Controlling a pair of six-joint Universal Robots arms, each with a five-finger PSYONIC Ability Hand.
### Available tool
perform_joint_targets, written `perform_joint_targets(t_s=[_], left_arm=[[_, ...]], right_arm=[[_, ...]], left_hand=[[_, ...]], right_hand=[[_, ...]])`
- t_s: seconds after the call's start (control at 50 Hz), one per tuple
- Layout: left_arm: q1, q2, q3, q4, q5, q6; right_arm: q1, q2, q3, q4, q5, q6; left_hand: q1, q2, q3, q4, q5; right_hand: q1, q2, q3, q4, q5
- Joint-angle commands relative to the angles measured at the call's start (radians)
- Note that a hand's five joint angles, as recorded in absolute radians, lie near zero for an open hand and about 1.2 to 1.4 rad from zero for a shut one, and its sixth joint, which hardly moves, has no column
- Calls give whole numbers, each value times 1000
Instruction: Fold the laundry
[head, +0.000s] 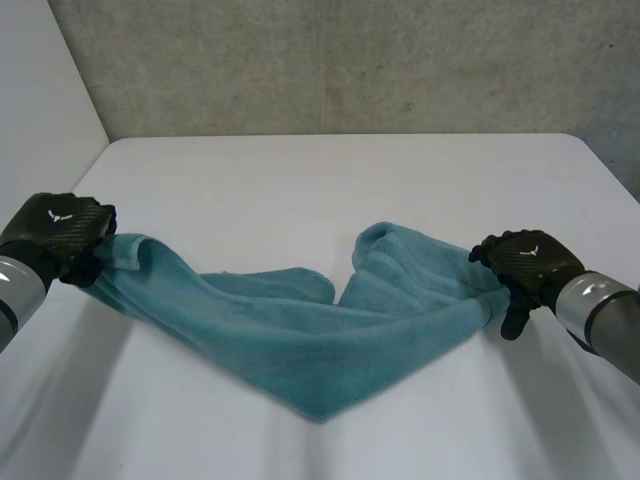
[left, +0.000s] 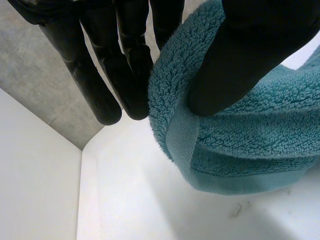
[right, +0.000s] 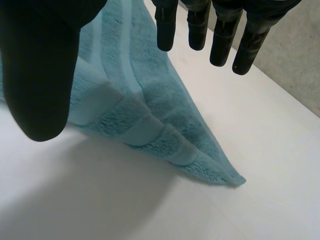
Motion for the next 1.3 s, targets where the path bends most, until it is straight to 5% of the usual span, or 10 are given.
perform_joint_targets(t_s=[0.02, 0.18, 0.22, 0.52, 0.7, 1.04, 1.14, 1.2, 1.22, 1.3], left_arm=[[1, 1, 2, 7, -1, 0], [1, -8, 13, 49, -1, -3], [0, -20, 20, 63, -1, -9], [-85, -261, 805, 168, -114, -340], [-75, -220, 587, 432, -115, -462], [-23, -322, 80, 443, 88, -457], [9, -318, 22, 385, 103, -440], [24, -305, 14, 296, 106, -405], [26, -272, 20, 185, 106, -332], [21, -195, 23, 60, 106, -190]], right_arm=[[11, 162, -132, 23, 12, -8], [26, 229, -204, 28, 12, -37], [29, 236, -249, 31, 13, -43], [94, 150, -876, -279, 248, 155], [86, -25, -509, -388, 227, 172], [84, -39, 76, -369, 32, 51], [86, -28, 110, -369, 36, 29], [86, -31, 112, -369, 35, 29], [84, -31, 112, -369, 35, 35], [83, -34, 115, -369, 32, 43]], left_hand=[[298, 201, 206, 201, 260], [298, 201, 206, 201, 260], [298, 201, 206, 201, 260], [298, 201, 206, 201, 260], [298, 201, 206, 201, 260], [298, 201, 206, 201, 260], [131, 34, 39, 34, 93], [-122, -219, -214, -219, -159], [-482, -579, -574, -579, -520], [-706, -803, -797, -802, -743]], right_hand=[[81, 69, 75, 55, 63], [739, 727, 733, 713, 721], [1184, 1173, 1179, 1159, 1166], [1187, 1175, 1181, 1161, 1169], [1187, 1175, 1181, 1161, 1169], [1187, 1175, 1181, 1161, 1169], [1187, 1175, 1181, 1161, 1169], [1187, 1175, 1181, 1161, 1169], [1187, 1175, 1181, 1161, 1169], [1187, 1175, 1181, 1161, 1169]])
